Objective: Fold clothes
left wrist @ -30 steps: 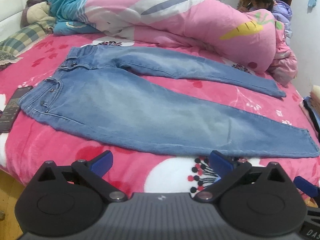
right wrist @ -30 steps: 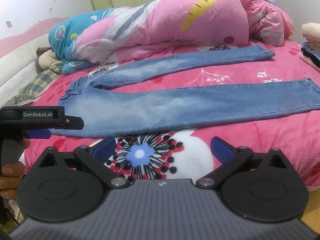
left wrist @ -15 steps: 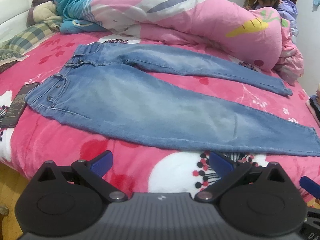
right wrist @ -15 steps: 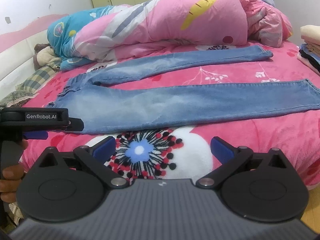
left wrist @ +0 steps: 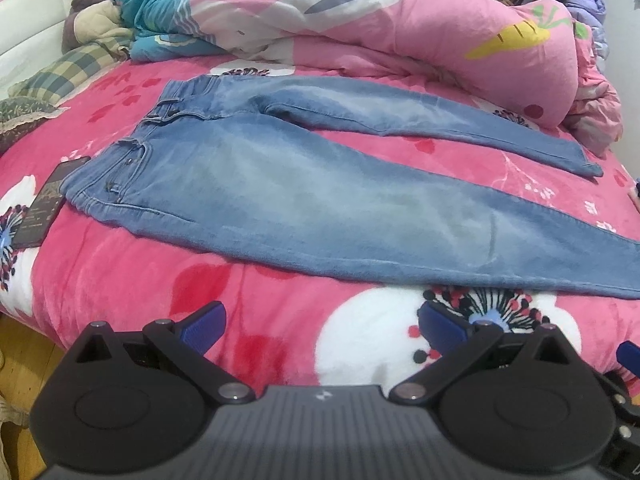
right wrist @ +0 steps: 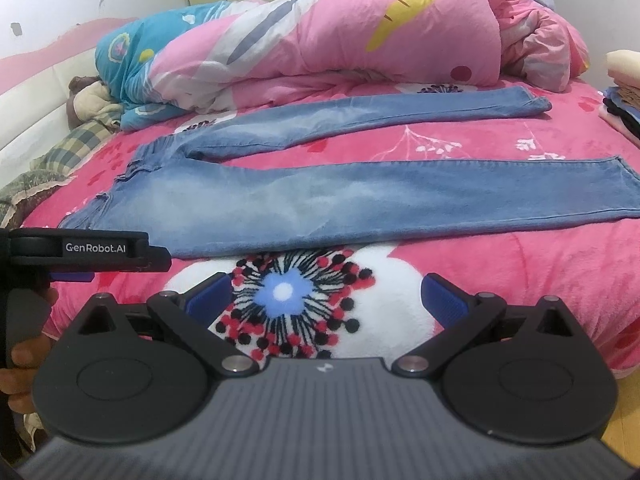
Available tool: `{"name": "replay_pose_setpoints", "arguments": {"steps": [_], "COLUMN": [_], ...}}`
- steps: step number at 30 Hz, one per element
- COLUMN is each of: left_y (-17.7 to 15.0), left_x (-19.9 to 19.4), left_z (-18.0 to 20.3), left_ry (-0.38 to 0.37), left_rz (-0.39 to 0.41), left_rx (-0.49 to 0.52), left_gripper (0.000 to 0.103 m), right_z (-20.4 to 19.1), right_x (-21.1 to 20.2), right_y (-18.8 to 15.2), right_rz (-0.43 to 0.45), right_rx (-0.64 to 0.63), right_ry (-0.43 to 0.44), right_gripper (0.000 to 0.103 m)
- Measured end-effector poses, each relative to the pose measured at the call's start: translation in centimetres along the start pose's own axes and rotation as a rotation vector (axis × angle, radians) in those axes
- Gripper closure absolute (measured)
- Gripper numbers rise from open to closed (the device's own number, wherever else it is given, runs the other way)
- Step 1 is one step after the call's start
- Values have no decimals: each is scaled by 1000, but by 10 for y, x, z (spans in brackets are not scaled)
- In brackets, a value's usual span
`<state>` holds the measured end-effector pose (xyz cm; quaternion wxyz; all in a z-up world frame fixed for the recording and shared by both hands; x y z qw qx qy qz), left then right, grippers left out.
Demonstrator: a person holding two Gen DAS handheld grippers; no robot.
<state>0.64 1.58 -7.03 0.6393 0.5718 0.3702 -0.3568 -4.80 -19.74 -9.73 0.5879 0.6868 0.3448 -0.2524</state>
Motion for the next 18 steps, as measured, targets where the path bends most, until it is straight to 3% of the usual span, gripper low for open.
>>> {"name": "replay_pose_setpoints", "arguments": {"steps": [18], "left_y": [-2], "left_x": [7], "left_z": [-2], "left_ry": [20], "left_rz": [-8], "left_rx": [-19], "left_gripper": [0], "right_z": [-5], "right_x": [2], "right_y": [-2], "right_rz": [-18], "right_rx": [-7], "right_ry": [-6], "right_gripper": [1]}}
Point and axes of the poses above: each gripper's, at about its wrist camera, not at the fingertips, and x roughly the way its jaws point, z to its right, y to its top, the point moved 1 cm from there along x, roughly the way its jaws point, and after that the axes turned 11 degrees about -z, right-handed, at the moved point
